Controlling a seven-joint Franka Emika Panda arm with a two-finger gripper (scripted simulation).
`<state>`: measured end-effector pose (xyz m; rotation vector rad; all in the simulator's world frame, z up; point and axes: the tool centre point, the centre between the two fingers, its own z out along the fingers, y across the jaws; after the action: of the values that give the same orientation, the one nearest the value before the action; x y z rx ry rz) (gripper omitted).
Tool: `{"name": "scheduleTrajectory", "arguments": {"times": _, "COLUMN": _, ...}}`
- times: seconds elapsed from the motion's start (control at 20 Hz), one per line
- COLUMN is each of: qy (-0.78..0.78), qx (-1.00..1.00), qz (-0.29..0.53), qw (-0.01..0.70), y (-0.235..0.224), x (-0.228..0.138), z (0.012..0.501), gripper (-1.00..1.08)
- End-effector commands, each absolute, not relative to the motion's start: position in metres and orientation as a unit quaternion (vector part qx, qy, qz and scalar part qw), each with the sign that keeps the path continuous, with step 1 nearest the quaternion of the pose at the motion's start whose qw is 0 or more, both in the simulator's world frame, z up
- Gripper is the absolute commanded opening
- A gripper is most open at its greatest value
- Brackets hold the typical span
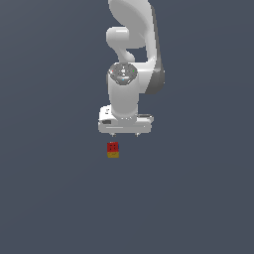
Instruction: Pick up the object and move it to a goal position.
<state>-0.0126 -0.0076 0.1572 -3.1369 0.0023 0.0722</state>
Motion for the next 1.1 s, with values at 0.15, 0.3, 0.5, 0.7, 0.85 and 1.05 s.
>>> {"name": "scheduleTrajectory", "arguments": {"times": 0.15, "qy": -0.003, "qx": -1.0, "qz": 0.018, "qw": 0.001, "y": -0.008, "x": -0.01, "z": 0.161, "gripper": 1.0}}
{"name": "scheduleTrajectory", "arguments": {"times": 0.3, "qy": -0.014, "qx": -1.0, "qz": 0.006, "qw": -0.003, "y": -0.01, "x": -0.004, "z": 0.17, "gripper": 1.0}}
{"name": "scheduleTrajectory", "arguments": {"times": 0.5, "qy": -0.024, "qx": -1.0, "qz": -0.004, "qw": -0.006, "y": -0.011, "x": 0.002, "z": 0.178, "gripper": 1.0}}
{"name": "scheduleTrajectory", "arguments": {"times": 0.7, "qy": -0.02, "qx": -1.0, "qz": -0.002, "qw": -0.006, "y": -0.011, "x": 0.001, "z": 0.177, "gripper": 1.0}}
{"name": "scheduleTrajectory", "arguments": {"times": 0.85, "qy": -0.01, "qx": -1.0, "qz": -0.002, "qw": -0.005, "y": -0.012, "x": 0.001, "z": 0.175, "gripper": 1.0}}
{"name": "scheduleTrajectory", "arguments": {"times": 1.05, "qy": 0.013, "qx": -1.0, "qz": -0.002, "qw": -0.004, "y": -0.013, "x": 0.001, "z": 0.172, "gripper": 1.0}}
